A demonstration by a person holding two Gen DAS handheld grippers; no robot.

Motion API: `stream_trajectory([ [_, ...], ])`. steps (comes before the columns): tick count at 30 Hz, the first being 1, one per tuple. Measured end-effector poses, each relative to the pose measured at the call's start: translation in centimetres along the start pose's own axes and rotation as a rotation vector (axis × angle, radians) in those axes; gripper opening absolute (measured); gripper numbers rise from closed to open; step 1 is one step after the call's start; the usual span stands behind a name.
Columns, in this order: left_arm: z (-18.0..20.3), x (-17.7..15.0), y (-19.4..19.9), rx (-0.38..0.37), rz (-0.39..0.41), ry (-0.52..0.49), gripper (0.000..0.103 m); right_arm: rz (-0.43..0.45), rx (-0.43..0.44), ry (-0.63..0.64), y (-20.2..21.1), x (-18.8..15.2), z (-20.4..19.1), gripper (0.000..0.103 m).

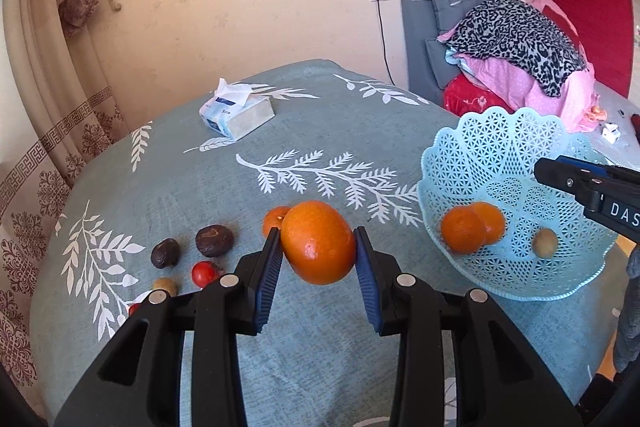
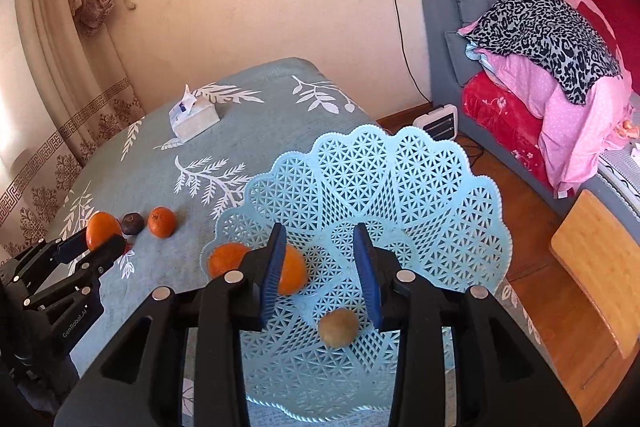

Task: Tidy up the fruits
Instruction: 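Carry the orange and kiwi into the basket and open both tools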

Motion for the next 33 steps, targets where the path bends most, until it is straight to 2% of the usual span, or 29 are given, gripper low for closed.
stream_trajectory([
  [7, 3.5, 1.0, -0.7, -0.109, -0.017, 0.009, 0.037, 0.025, -0.033, -0.015, 0.2, 0.5, 1.3, 0.036],
  [14, 8.0, 1.4, -0.8, -0.274, -0.047, 0.041, 0.037, 0.043, -0.048, -0.059, 0.4, 1.0, 2.7, 0.036],
  [19, 10.6, 1.1, -0.6, -0.354, -0.067, 0.048, 0.037, 0.047, -0.047, -0.071, 0.5, 1.1, 3.0, 0.036],
  [20, 10.9, 1.1, -0.6, -0.362, -0.066, 0.048, 0.04, 0.047, -0.046, -0.071, 0.4, 1.1, 3.0, 0.036],
  [23, 11.3, 1.3, -0.2, -0.373, -0.046, 0.052, 0.061, 0.045, -0.043, -0.071, 0.4, 1.1, 2.9, 0.036],
  [33, 9.2, 1.3, -0.1, -0.339, -0.042, 0.094, 0.065, 0.045, -0.049, -0.065, 0.4, 1.0, 2.9, 0.036],
])
Point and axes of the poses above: each gripper's, at about its wrist camera, not at the fingertips, and y roughly against the way its jaws point, z to its right, x to its top, the point moved 10 cm from there along -y, roughly the way its jaws point, and after that the axes turned 9 degrees about z, right-handed, at the moved point
